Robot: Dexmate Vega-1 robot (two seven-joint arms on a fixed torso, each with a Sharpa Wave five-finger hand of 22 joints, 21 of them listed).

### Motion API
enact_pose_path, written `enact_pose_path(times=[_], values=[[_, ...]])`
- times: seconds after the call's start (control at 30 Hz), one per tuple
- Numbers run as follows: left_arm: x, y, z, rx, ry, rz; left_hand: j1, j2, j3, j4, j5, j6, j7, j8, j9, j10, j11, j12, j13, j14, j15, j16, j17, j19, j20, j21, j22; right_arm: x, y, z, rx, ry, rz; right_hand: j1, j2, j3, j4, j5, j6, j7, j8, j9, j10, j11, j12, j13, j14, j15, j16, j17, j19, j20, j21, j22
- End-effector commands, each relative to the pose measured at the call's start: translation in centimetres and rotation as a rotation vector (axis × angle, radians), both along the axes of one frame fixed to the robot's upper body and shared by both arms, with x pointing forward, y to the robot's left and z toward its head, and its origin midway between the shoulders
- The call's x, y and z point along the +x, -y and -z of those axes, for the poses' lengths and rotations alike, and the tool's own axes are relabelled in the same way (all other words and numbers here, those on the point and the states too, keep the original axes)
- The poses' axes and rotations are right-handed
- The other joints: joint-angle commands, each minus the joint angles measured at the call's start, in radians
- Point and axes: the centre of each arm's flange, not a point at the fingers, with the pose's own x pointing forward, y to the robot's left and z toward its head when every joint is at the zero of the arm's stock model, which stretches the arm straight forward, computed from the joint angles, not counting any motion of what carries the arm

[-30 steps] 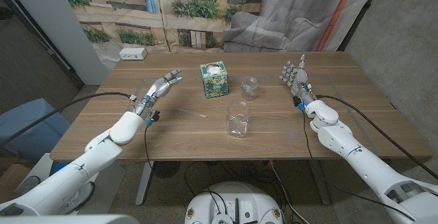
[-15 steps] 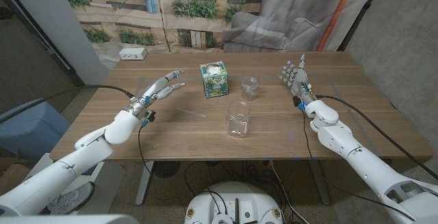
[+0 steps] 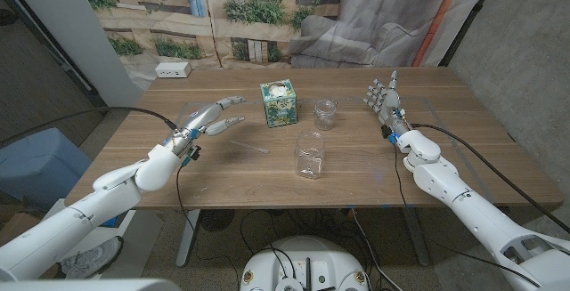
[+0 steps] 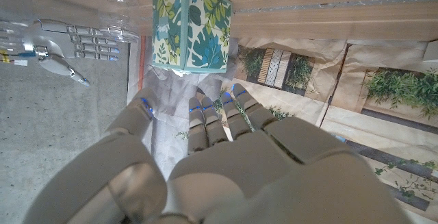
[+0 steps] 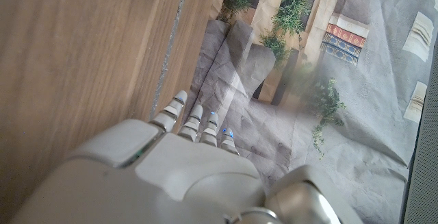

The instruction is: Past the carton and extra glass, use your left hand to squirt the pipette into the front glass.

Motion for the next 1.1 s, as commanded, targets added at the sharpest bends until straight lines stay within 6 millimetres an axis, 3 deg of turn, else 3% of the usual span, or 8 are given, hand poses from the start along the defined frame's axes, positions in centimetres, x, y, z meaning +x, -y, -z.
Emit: enact_pose_path(times=[0.03, 0.13, 0.3, 0.63, 1.1], values=[[-0.6, 0.4, 0.8, 0.143, 0.056, -0.04, 0.029, -0.012, -0.009, -0.002, 0.003, 0.008, -0.009, 0.001, 0.002, 0.015, -0.002, -0.001, 0.004, 0.01, -0.08, 0.002, 0.005, 0.018, -0.018, 0.003, 0.003, 0.0, 0.0, 0.0, 0.0, 0.0, 0.0, 0.0, 0.058, -0.008, -0.001, 0.005, 0.001, -0.008, 0.007, 0.002, -0.005, -0.004, 0.003, 0.005, -0.008, -0.082, 0.006, 0.004, 0.006, 0.0, 0.005, 0.005], [-0.9, 0.8, 0.7, 0.183, 0.057, -0.037, 0.044, -0.028, -0.014, -0.003, 0.003, 0.009, -0.014, 0.001, 0.003, 0.031, -0.018, 0.001, 0.005, 0.007, -0.083, -0.001, 0.005, 0.019, -0.013, 0.001, 0.003, 0.0, 0.0, 0.0, 0.0, 0.0, 0.0, 0.0, 0.058, -0.008, -0.001, 0.005, 0.002, -0.008, 0.007, 0.002, -0.006, -0.003, 0.002, 0.005, -0.007, -0.083, 0.006, 0.004, 0.006, 0.001, 0.005, 0.005], [-1.5, 1.4, 0.1, 0.25, 0.037, -0.017, 0.066, -0.053, -0.021, -0.003, 0.003, 0.021, -0.031, 0.006, 0.004, 0.043, -0.024, 0.0, 0.006, 0.004, -0.083, -0.003, 0.005, 0.016, -0.011, -0.003, 0.004, 0.0, 0.0, 0.0, 0.0, 0.0, 0.0, 0.0, 0.058, -0.008, -0.001, 0.005, 0.002, -0.009, 0.007, 0.002, -0.002, -0.004, 0.004, 0.005, -0.007, -0.083, 0.006, 0.004, 0.006, 0.001, 0.005, 0.005], [-2.7, 3.1, -1.4, 0.383, -0.018, -0.057, 0.113, -0.094, -0.035, 0.0, 0.003, 0.054, -0.038, 0.017, 0.005, 0.085, -0.036, 0.004, 0.007, 0.009, -0.087, -0.002, 0.006, 0.008, -0.01, -0.008, 0.004, 0.0, 0.0, 0.0, 0.0, 0.0, 0.0, 0.0, 0.058, -0.008, -0.001, 0.005, 0.003, -0.009, 0.007, 0.002, -0.001, -0.004, 0.004, 0.005, -0.009, -0.083, 0.006, 0.004, 0.006, 0.001, 0.005, 0.005], [-4.0, 4.9, -2.2, 0.472, -0.023, -0.179, 0.17, -0.112, -0.038, 0.001, 0.011, 0.054, -0.037, 0.011, 0.004, 0.097, -0.043, -0.002, 0.008, 0.021, -0.082, 0.0, 0.006, 0.006, 0.013, -0.009, 0.005, 0.0, 0.0, 0.0, 0.0, 0.0, 0.0, 0.0, 0.058, -0.008, -0.001, 0.005, 0.001, -0.008, 0.007, 0.002, -0.004, -0.004, 0.003, 0.005, -0.008, -0.081, 0.006, 0.004, 0.006, 0.001, 0.005, 0.005]])
